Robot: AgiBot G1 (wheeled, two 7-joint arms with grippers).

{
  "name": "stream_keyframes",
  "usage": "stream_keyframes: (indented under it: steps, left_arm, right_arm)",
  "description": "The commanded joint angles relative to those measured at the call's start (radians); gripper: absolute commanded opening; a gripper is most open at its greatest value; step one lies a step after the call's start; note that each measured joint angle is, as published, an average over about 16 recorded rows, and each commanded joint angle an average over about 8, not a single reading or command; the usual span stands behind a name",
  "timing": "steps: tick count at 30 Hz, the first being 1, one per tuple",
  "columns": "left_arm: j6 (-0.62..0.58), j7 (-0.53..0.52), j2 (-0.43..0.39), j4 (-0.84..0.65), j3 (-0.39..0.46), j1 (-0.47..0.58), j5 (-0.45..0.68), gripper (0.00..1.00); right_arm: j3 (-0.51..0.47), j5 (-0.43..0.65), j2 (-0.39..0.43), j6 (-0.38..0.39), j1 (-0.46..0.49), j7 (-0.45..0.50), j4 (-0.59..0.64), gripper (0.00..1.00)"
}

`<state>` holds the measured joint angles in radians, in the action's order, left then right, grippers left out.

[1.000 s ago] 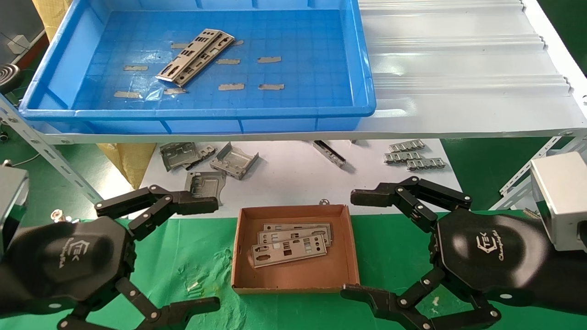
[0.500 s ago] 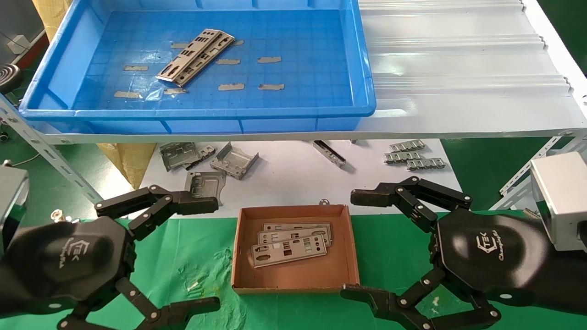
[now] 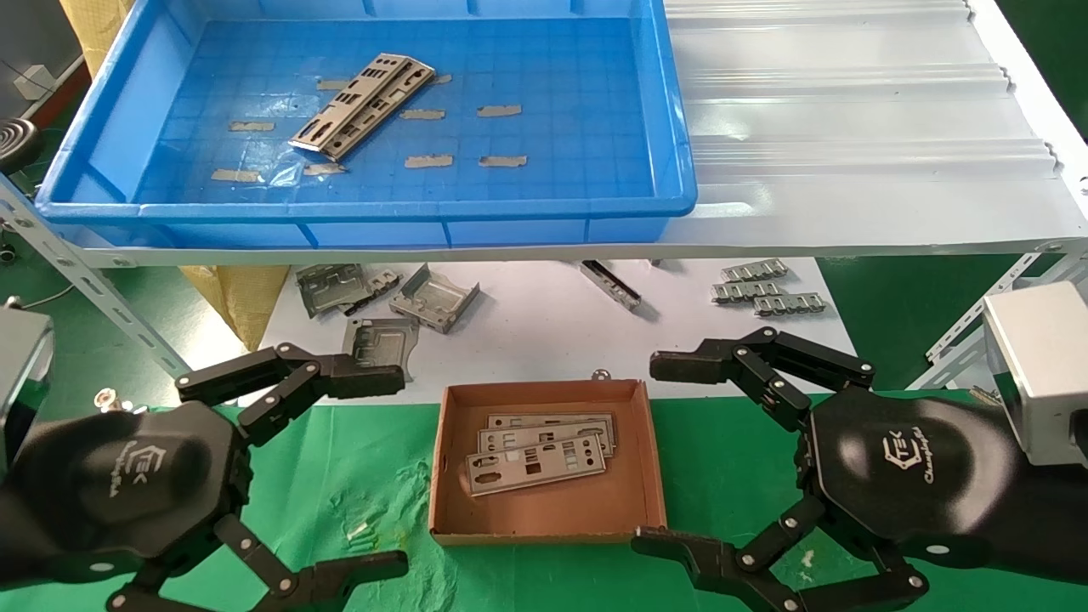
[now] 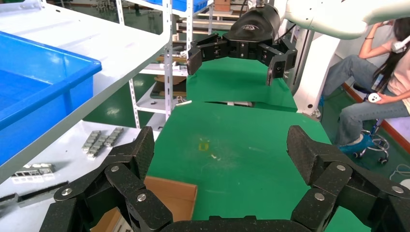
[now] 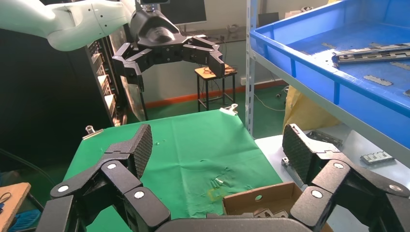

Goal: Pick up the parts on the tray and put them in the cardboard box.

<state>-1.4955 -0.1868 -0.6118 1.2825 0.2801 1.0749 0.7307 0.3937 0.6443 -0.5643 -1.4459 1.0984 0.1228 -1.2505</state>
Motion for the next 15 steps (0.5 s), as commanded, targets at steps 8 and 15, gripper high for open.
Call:
stream_keyframes:
  steps: [8, 15]
  left_arm:
    - [0.0, 0.0, 0.0, 0.0, 0.0, 0.0, 0.0, 1.0]
    - [0.0, 0.0, 0.0, 0.0, 0.0, 0.0, 0.0, 1.0]
  right_arm:
    - [0.0, 0.0, 0.0, 0.0, 0.0, 0.0, 0.0, 1.0]
    - [0.0, 0.0, 0.0, 0.0, 0.0, 0.0, 0.0, 1.0]
